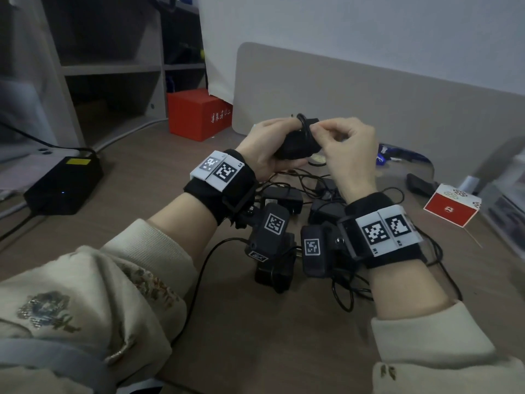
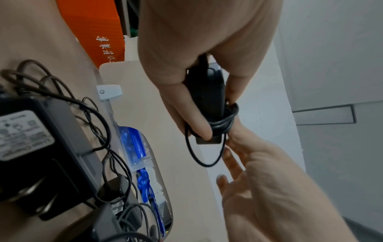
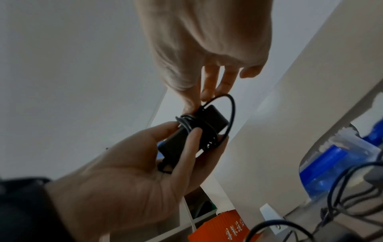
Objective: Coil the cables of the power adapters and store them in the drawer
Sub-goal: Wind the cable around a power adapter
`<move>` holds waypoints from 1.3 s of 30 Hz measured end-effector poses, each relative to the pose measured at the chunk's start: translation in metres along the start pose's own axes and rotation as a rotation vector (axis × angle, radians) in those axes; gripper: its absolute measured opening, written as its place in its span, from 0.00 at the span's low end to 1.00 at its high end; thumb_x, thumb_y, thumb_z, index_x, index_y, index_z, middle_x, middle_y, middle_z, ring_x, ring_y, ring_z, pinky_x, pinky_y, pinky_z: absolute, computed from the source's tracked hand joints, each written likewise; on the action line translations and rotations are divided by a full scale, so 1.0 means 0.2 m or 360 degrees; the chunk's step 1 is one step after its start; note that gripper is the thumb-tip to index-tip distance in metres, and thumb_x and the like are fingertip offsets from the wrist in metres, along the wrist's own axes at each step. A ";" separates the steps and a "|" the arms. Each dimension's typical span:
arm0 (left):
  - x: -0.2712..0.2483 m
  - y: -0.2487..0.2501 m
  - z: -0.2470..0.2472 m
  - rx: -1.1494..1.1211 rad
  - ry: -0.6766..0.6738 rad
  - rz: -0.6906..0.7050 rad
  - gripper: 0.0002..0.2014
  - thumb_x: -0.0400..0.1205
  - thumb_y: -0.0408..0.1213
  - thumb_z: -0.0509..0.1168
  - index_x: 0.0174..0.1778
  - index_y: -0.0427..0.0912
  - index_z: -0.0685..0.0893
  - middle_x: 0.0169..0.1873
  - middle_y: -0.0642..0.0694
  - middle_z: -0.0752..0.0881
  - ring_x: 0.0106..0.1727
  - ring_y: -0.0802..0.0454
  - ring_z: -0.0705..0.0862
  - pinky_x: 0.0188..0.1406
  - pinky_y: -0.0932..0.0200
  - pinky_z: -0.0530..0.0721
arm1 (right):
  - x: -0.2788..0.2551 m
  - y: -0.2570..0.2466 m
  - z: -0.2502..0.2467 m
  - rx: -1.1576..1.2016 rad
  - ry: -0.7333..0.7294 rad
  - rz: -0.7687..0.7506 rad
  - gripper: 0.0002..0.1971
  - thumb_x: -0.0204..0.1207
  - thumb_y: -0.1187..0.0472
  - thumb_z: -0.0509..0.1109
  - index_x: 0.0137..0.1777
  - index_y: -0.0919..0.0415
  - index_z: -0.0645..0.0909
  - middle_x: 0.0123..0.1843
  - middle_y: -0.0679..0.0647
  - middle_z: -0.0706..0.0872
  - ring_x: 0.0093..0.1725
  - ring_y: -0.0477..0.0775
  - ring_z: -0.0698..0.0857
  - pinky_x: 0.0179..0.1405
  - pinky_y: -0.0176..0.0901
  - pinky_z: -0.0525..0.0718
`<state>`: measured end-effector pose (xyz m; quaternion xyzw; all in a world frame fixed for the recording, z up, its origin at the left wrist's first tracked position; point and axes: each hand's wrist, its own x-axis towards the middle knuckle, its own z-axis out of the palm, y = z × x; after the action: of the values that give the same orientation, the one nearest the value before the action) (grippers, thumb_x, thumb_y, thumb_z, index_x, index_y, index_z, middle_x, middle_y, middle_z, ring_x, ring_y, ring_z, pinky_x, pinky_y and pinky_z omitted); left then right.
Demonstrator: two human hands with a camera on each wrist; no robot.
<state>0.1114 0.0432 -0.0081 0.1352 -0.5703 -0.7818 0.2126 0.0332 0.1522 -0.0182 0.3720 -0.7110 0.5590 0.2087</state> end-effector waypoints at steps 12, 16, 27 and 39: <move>0.02 -0.02 0.01 0.0073 0.0065 0.0160 0.09 0.84 0.31 0.65 0.59 0.38 0.86 0.49 0.39 0.89 0.43 0.48 0.88 0.44 0.49 0.92 | -0.04 0.00 0.07 -0.0450 -0.0038 -0.0170 0.13 0.73 0.48 0.65 0.48 0.49 0.90 0.39 0.46 0.89 0.50 0.55 0.86 0.54 0.63 0.81; 0.02 -0.03 0.03 0.0093 0.0065 0.0162 0.11 0.85 0.31 0.65 0.63 0.38 0.84 0.53 0.38 0.88 0.45 0.48 0.88 0.45 0.48 0.92 | -0.04 -0.01 0.06 -0.0417 -0.0045 -0.0117 0.12 0.73 0.50 0.66 0.48 0.50 0.90 0.38 0.46 0.89 0.48 0.55 0.87 0.54 0.64 0.82; 0.02 -0.05 0.03 0.0171 0.0072 0.0204 0.13 0.84 0.30 0.65 0.65 0.37 0.83 0.46 0.45 0.85 0.38 0.52 0.85 0.42 0.50 0.91 | -0.04 -0.02 0.05 -0.0548 -0.0153 -0.0058 0.09 0.73 0.60 0.67 0.47 0.53 0.88 0.40 0.48 0.86 0.60 0.59 0.84 0.63 0.66 0.76; 0.01 -0.04 0.03 0.0126 0.0080 0.0219 0.15 0.84 0.30 0.65 0.67 0.38 0.82 0.46 0.45 0.85 0.40 0.51 0.87 0.49 0.45 0.91 | -0.06 -0.02 0.07 -0.0288 0.0001 0.0034 0.13 0.70 0.53 0.68 0.49 0.49 0.91 0.42 0.45 0.92 0.49 0.53 0.88 0.60 0.64 0.82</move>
<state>0.1050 0.0493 -0.0141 0.1235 -0.6032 -0.7386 0.2746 0.0454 0.1410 -0.0279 0.3440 -0.7624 0.4948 0.2355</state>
